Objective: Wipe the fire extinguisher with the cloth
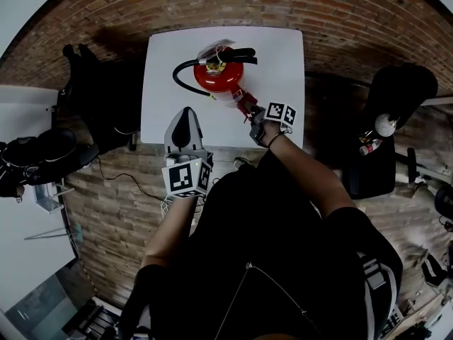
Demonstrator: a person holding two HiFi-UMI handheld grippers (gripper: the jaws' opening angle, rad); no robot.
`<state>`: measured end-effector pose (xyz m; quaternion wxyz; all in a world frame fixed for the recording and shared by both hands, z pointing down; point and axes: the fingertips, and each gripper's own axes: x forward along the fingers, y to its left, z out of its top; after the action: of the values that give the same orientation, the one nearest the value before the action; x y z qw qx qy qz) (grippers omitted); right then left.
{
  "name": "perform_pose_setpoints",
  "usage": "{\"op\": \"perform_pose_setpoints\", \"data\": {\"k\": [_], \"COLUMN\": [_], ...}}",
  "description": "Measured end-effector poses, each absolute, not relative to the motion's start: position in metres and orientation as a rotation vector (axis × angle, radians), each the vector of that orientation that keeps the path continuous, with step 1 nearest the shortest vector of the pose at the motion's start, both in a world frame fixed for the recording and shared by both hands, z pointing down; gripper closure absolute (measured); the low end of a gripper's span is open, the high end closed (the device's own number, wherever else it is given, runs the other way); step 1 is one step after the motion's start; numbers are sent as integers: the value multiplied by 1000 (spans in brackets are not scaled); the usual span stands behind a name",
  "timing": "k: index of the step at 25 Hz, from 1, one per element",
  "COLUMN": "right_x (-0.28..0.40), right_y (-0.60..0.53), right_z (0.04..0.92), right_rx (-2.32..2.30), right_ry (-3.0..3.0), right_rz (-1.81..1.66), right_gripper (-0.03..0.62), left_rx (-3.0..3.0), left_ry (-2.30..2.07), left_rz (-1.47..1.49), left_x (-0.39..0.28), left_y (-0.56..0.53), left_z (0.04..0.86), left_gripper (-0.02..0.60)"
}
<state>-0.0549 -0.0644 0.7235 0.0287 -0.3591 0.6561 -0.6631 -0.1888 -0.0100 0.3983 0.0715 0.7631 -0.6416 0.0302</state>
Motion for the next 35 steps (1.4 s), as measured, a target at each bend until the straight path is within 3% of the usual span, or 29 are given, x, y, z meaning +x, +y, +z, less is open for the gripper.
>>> {"op": "perform_pose_setpoints", "data": {"k": [35], "right_x": [-56], "right_y": [-62], "right_z": [614], "right_rx": [-967], "right_ry": [2076], "right_rz": [-2005], "right_gripper": [490], "left_rx": [2308], "left_ry": [-1922], "left_rz": [63], "left_x": [-176], "left_y": [-17], "left_z": [395], "left_gripper": [571]}}
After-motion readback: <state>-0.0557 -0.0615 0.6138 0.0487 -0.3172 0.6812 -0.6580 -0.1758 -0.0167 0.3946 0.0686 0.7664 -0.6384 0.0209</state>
